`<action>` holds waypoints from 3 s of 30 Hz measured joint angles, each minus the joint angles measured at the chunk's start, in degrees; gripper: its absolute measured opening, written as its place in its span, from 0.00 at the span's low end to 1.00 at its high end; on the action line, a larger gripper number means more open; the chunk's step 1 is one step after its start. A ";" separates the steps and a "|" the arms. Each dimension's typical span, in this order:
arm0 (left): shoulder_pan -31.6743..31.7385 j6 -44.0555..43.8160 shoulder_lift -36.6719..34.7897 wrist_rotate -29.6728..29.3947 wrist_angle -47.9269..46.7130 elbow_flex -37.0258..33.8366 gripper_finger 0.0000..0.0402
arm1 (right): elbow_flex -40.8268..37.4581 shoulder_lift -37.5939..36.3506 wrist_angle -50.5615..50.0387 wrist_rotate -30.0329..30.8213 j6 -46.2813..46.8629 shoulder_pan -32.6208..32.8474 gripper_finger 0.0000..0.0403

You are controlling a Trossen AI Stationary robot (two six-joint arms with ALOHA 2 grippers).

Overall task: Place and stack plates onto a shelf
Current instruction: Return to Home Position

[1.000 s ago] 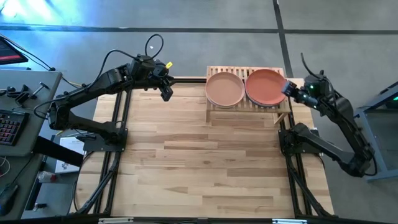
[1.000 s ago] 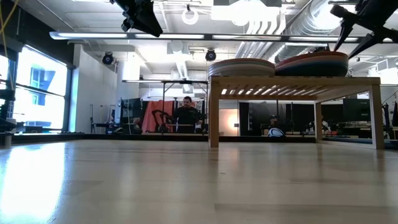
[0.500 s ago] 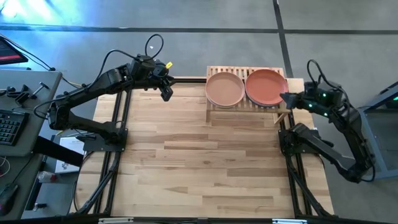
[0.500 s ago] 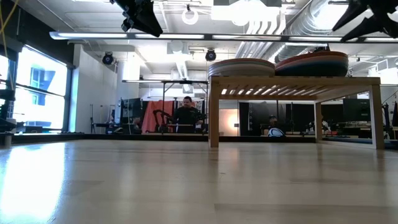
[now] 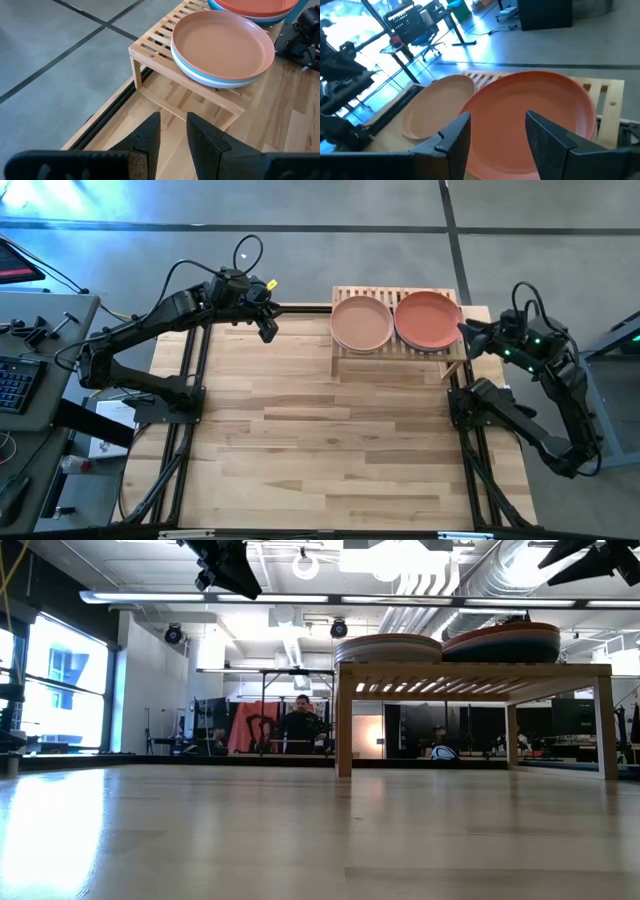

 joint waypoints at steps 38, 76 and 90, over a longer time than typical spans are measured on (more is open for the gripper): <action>0.00 0.00 0.00 0.00 0.00 0.00 0.21 | -0.04 0.20 5.22 19.21 -18.00 47.05 0.42; 0.00 0.00 0.00 0.00 0.02 0.00 0.21 | -0.05 2.32 2.98 24.72 -11.00 55.95 0.69; -0.03 4.95 0.00 0.13 0.04 0.00 0.21 | -19.35 1.53 28.12 22.85 -13.29 55.95 0.69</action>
